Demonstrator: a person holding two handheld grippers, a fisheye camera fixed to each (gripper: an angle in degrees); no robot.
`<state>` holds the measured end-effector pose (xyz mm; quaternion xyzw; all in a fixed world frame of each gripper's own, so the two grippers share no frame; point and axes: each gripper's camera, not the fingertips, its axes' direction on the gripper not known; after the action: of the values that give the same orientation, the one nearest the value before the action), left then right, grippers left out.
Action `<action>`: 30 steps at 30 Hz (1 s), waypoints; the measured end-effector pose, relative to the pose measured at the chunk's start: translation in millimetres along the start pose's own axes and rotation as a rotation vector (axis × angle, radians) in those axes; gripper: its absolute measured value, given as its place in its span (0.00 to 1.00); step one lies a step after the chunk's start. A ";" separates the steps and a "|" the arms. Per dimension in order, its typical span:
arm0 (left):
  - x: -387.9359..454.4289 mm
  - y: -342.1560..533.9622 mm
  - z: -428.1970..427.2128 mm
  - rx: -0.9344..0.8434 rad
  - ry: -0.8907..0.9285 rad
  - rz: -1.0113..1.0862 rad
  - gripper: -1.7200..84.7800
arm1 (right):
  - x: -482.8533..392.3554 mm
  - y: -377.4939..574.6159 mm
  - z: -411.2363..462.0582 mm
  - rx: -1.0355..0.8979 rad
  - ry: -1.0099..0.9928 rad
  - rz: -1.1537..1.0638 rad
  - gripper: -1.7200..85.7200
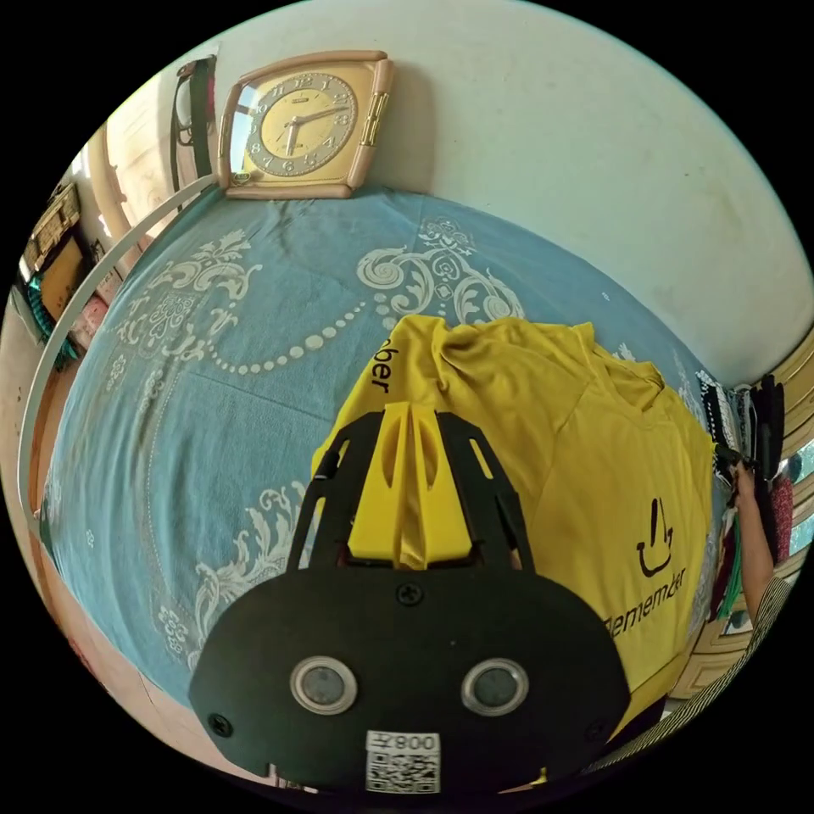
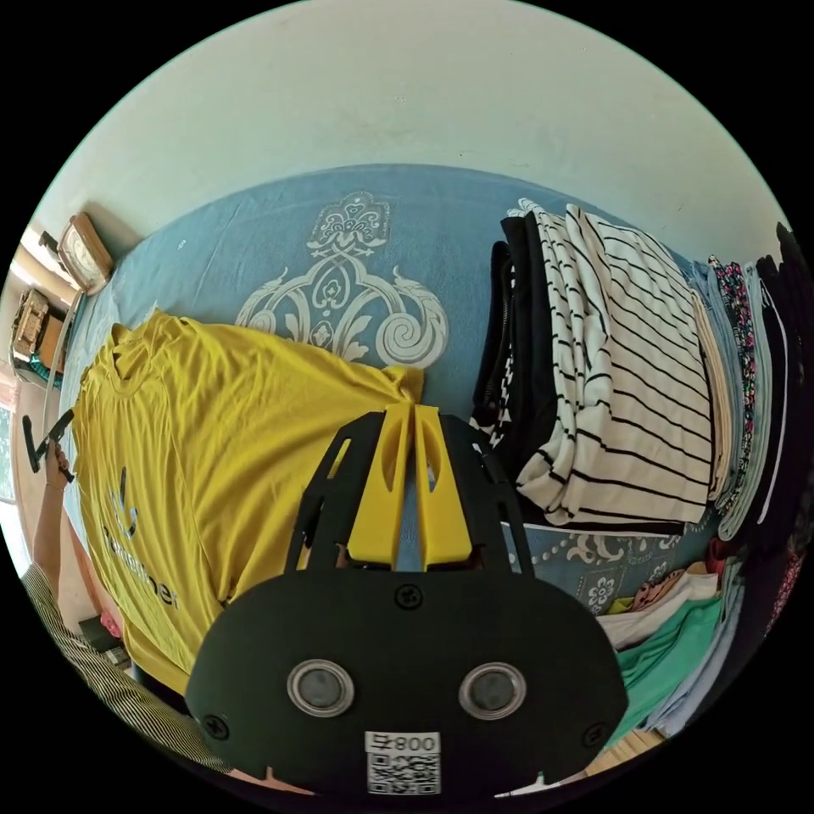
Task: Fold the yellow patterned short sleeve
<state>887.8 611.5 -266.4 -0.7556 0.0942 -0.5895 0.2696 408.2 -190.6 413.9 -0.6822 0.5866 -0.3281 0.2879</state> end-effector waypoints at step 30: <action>-118.7 176.5 -62.2 -0.067 0.369 -0.282 0.08 | -302.1 130.9 -102.6 0.048 -0.259 -0.170 0.05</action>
<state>826.1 500.0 -447.7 -0.6492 0.0550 -0.7461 0.1375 218.4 88.3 342.4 -0.7589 0.4766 -0.2748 0.3484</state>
